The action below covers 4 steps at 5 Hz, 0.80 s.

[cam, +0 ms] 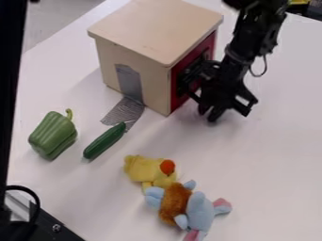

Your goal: Close the drawer

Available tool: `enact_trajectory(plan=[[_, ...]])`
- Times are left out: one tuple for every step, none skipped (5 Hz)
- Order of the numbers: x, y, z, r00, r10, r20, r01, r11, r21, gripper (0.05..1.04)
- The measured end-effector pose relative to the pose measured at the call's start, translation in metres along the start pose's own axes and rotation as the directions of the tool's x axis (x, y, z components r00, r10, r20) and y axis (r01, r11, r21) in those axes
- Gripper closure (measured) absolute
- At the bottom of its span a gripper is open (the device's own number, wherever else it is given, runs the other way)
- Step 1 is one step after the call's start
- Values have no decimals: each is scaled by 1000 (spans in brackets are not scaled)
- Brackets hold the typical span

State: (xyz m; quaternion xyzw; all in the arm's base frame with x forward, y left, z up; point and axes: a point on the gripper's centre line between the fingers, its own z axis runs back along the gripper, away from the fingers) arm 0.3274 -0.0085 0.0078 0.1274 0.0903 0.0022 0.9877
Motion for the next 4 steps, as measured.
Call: enact_trajectory(plan=[[3,-4,22,999,7,44,-4,998,-68,456],[8,-2,54,995,16,94,-7,995,-99,177],[12,2,94,983,24,179,0,991,-133,80],[5,8,118,975,27,220,7,988,-154,84]])
